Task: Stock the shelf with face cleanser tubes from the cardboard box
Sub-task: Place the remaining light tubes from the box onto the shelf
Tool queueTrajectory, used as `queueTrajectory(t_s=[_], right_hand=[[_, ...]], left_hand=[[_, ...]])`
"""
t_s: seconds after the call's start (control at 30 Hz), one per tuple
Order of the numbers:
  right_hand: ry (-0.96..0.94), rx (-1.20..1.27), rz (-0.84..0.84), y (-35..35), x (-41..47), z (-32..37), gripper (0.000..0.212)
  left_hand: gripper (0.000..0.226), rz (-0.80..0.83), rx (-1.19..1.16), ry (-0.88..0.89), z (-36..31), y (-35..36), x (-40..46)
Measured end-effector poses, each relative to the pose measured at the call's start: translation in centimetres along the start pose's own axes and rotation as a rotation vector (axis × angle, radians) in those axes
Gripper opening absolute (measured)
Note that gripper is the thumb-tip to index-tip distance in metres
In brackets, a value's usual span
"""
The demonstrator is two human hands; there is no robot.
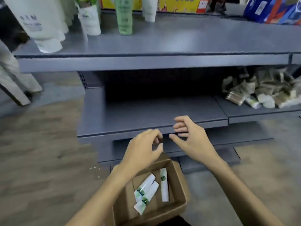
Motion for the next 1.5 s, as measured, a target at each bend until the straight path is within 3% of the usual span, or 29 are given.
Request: queueTrajectory(t_s=[0.4,0.6,0.73,0.83,0.93,1.2,1.5], right_hand=[[0.346,-0.156,0.455,13.6,-5.2,-15.9,0.043],[0.367,-0.253,0.762,21.4,-7.6,-20.5,0.055],[0.3,-0.333,0.898,25.0,-7.7,-21.6,0.052],[0.187,-0.385,0.94,27.4,-7.1,-21.7,0.042],[0.032,-0.455,0.984,30.1,-6.3,-21.6,0.048],[-0.272,-0.612,1.006,35.2,-4.3,-21.2,0.051],[-0.465,-0.79,1.028,37.3,-3.3,-20.5,0.051]], left_hand=[[0.017,0.343,-0.003,-0.492,10.8,14.4,-8.5],[0.02,0.566,0.035,-0.727,14.2,19.6,-14.8],[0.02,0.622,-0.011,-0.885,15.7,21.1,-17.8],[0.019,0.593,-0.038,-0.959,16.6,21.6,-19.2],[0.02,0.533,-0.05,-1.006,17.4,22.1,-20.1],[0.026,0.485,-0.093,-1.043,19.2,23.6,-20.3],[0.02,0.431,-0.111,-1.034,19.7,22.9,-21.0]])
Point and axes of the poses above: each hand's wrist, its own x-axis towards the middle knuckle, its own y-axis out of the palm, z = x × y, the point moved 7 cm from there along x, towards the middle knuckle, and after that the axes turned 1 degree about y, right-handed, at the moved point
